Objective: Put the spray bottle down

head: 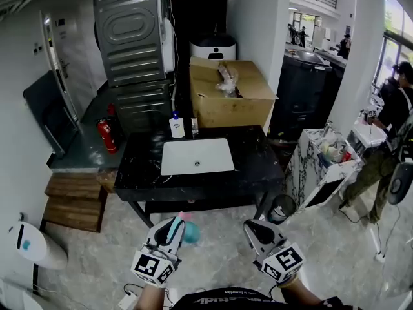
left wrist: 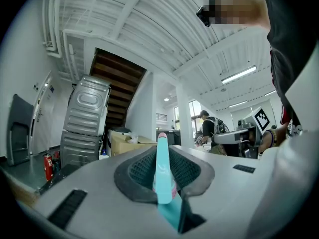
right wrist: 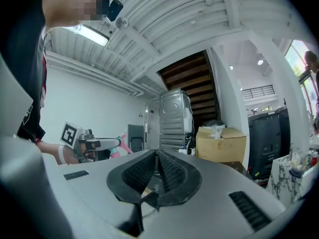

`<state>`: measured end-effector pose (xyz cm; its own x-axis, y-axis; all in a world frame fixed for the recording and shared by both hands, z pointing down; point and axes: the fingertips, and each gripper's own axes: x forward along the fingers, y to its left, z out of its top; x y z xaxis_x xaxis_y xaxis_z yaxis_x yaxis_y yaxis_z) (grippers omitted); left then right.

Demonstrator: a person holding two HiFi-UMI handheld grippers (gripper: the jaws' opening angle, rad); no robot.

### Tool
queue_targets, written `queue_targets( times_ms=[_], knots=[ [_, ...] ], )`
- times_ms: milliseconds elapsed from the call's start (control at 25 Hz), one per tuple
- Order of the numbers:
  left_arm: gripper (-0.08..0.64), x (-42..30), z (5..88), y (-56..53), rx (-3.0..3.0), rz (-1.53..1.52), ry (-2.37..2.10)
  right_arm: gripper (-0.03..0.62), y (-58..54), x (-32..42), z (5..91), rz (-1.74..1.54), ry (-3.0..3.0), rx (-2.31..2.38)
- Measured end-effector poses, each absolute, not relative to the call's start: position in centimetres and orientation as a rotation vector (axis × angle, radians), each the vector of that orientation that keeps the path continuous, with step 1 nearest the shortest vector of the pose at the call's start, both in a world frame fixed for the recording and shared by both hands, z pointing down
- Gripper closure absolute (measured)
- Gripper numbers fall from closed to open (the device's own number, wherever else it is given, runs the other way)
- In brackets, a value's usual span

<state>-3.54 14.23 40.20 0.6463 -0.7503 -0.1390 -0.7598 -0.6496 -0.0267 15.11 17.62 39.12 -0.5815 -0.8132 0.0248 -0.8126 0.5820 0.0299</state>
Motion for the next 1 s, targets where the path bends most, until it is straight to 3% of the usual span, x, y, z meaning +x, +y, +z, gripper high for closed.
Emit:
queue_targets(
  times_ms=[1000],
  knots=[
    [0.486,-11.5,42.8,13.9,-2.808,0.161,1.288,0.549,18.5,8.0,42.2,0.112,-2.747,1.426]
  ],
)
